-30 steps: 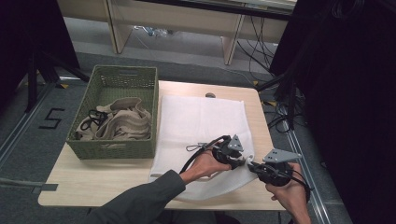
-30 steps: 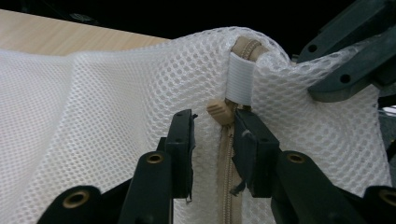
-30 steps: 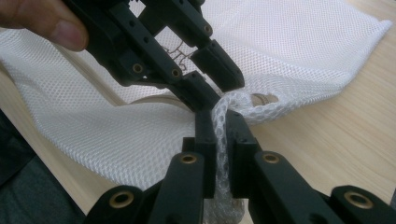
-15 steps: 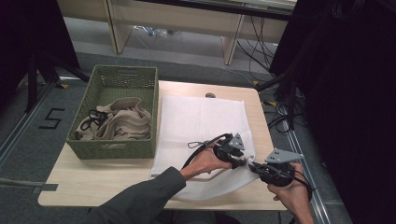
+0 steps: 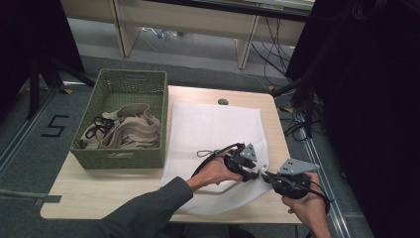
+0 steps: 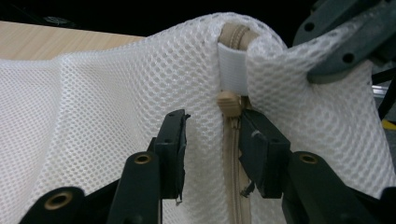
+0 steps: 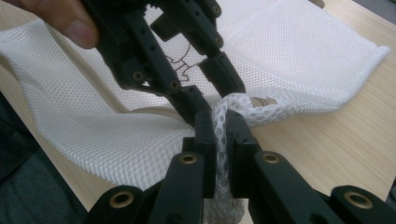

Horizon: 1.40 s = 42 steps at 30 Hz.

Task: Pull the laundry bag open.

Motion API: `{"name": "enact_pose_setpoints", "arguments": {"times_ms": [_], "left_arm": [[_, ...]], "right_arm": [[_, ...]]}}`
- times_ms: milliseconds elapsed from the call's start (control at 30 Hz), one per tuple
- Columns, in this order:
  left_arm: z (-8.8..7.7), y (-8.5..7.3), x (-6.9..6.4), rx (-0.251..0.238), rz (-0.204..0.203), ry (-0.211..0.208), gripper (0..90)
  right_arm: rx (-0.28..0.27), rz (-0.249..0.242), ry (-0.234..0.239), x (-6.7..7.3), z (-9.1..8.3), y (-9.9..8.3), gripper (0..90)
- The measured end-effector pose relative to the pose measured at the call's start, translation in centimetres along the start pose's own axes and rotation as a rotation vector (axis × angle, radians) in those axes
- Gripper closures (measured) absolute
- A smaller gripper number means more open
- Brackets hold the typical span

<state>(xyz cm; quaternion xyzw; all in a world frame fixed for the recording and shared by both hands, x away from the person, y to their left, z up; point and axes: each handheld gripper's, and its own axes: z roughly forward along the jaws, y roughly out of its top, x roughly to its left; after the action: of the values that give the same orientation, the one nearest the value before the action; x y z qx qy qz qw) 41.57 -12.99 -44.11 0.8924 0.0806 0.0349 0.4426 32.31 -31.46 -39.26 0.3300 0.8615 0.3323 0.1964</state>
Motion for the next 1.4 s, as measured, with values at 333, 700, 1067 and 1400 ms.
{"name": "enact_pose_setpoints", "arguments": {"times_ms": [333, 700, 1067, 1400], "left_arm": [[0.2, 0.0, -0.1, 0.014, 0.02, -0.023, 65.7], [0.7, -0.2, -0.2, 0.051, 0.044, -0.084, 77.1], [0.6, -0.1, -0.3, 0.1, 0.08, -0.051, 81.6], [1.0, -0.6, -0.6, 0.128, 0.1, -0.029, 81.6]], "right_arm": [[-0.005, -0.002, 0.007, 0.0, 0.0, 0.0, 86.1], [-0.014, -0.009, 0.019, -0.1, 0.0, -0.1, 86.1], [0.021, 0.044, -0.007, -0.6, -0.2, -0.7, 86.6], [0.067, 0.11, -0.008, -1.1, 0.1, -1.5, 86.9]]}}
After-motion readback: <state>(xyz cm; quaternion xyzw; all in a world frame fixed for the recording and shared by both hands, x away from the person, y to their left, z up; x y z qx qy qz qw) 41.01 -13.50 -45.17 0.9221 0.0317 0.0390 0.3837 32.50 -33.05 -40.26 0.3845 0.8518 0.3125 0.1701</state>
